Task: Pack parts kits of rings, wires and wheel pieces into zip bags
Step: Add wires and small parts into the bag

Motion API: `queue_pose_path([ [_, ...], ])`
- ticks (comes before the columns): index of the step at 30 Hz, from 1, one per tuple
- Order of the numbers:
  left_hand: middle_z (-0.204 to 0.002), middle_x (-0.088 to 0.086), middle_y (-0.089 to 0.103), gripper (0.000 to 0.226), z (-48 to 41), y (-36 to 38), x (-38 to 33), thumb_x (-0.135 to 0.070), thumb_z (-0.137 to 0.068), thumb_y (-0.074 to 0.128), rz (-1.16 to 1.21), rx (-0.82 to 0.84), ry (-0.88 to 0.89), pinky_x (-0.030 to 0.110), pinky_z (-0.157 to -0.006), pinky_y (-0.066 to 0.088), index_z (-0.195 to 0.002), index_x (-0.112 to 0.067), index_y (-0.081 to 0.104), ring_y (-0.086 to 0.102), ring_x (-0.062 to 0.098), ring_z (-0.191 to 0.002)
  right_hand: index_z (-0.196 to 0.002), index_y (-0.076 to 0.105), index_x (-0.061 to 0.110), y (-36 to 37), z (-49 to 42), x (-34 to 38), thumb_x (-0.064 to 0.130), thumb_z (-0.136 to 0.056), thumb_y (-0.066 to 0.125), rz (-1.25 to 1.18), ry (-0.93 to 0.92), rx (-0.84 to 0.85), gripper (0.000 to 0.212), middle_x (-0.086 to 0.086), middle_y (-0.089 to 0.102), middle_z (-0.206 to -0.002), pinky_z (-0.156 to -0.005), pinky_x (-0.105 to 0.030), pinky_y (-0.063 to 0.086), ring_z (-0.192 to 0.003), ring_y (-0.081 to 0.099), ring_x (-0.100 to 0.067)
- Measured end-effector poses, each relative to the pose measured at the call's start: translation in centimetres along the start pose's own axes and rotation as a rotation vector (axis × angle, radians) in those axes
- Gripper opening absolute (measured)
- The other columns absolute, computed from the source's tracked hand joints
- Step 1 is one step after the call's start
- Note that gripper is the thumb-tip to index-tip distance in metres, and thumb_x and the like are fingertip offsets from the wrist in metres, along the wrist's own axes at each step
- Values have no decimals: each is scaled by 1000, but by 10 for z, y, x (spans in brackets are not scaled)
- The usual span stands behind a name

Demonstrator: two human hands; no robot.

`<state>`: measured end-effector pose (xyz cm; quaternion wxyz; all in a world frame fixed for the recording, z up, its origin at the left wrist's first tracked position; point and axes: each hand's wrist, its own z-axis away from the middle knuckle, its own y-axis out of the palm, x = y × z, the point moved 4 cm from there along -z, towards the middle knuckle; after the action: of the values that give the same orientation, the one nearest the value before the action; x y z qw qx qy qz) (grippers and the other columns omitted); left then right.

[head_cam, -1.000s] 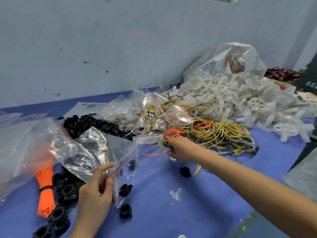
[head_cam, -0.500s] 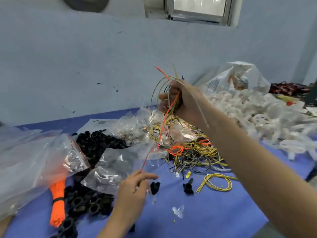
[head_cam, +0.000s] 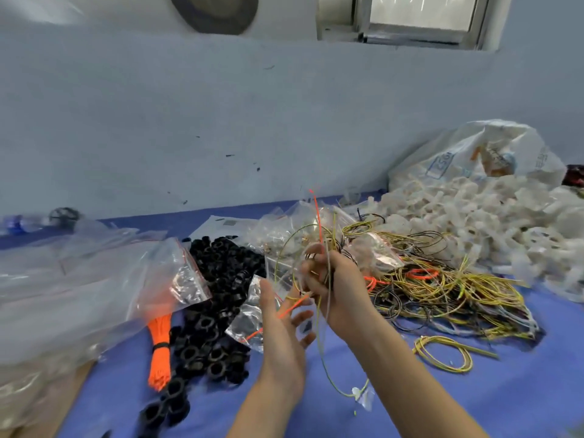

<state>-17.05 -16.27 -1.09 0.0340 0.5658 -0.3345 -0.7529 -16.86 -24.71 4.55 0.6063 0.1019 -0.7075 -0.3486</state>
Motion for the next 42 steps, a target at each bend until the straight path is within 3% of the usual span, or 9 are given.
queue_pose_path([
  [7, -87, -2, 74, 66, -3, -10, -2, -73, -71, 38, -29, 28, 71, 32, -82, 41, -89, -23, 77, 65, 13, -83, -56, 67, 14, 10, 21, -18, 54, -86, 44, -14, 114, 167, 56, 3, 25, -42, -44, -21, 33, -42, 16, -14],
  [11, -81, -4, 68, 77, 1, -33, -17, -80, -63, 41, -180, -111, 205, 30, -77, 41, -111, -28, 71, 61, 9, -74, -78, 65, 12, 1, 21, 15, 34, -72, 66, -84, -34, 186, 23, -6, 63, -72, -71, -32, 54, -68, 63, -18],
  [14, -87, -1, 63, 68, 4, -45, -34, -77, -66, 42, -293, -136, 339, 30, -81, 42, -106, -32, 73, 55, 15, -82, -54, 63, 18, -10, 18, 54, 44, -71, 61, -72, -155, 181, 31, -6, 73, -91, -69, -34, 57, -77, 70, -21],
  [18, -85, -10, 68, 21, 4, -42, -41, -29, -96, 54, -410, -126, 482, 9, -71, 43, -96, -29, 75, 60, -2, -76, -57, 60, 18, -11, 22, 66, 23, -74, 63, -4, -151, 126, 18, 2, 66, -69, -38, -16, 36, -37, 38, -3],
  [22, -65, -18, 54, 36, 2, -49, -34, -2, -91, 58, -618, -184, 599, 13, -54, 37, -101, -36, 65, 44, -2, -53, -67, 40, 15, -7, 21, 61, 13, -79, 54, -237, 36, 222, 19, 8, 14, -49, -34, -17, 13, -39, 8, -7],
  [27, -70, 4, 46, 69, -4, -49, -15, -5, -92, 60, -437, -184, 417, 20, -58, 40, -148, -30, 29, 43, 13, -62, -93, 55, -3, 16, 38, 16, 10, -94, 50, -375, 242, 479, 14, 8, 11, -50, -43, -18, 11, -39, 9, -5],
  [30, -73, 4, 41, 26, -7, -49, -12, -7, -86, 53, -413, -4, 414, 20, -50, 40, -105, 5, 66, 43, 13, -50, -82, 53, 3, 26, 36, -32, 7, -88, 61, -259, 481, 527, 11, 7, 8, -50, -41, -12, 10, -35, 8, -5],
  [32, -60, -2, 27, 20, -6, -31, -23, -1, -80, 48, -333, 6, 420, 13, -41, 24, -64, -11, 51, 27, 8, -40, -71, 53, 7, 22, 29, -54, 10, -80, 69, -214, 611, 571, 19, 7, 4, -50, -40, -10, 8, -35, 5, -7],
  [42, -42, 10, 46, 51, -15, -47, -15, -31, -83, 45, 45, 55, -93, 23, -40, 46, -39, -5, 51, 52, 22, -36, -48, 47, 18, 18, 21, -67, 20, -68, 35, 177, 709, 735, 23, 6, 13, -44, -38, -16, 15, -35, 10, -10],
])
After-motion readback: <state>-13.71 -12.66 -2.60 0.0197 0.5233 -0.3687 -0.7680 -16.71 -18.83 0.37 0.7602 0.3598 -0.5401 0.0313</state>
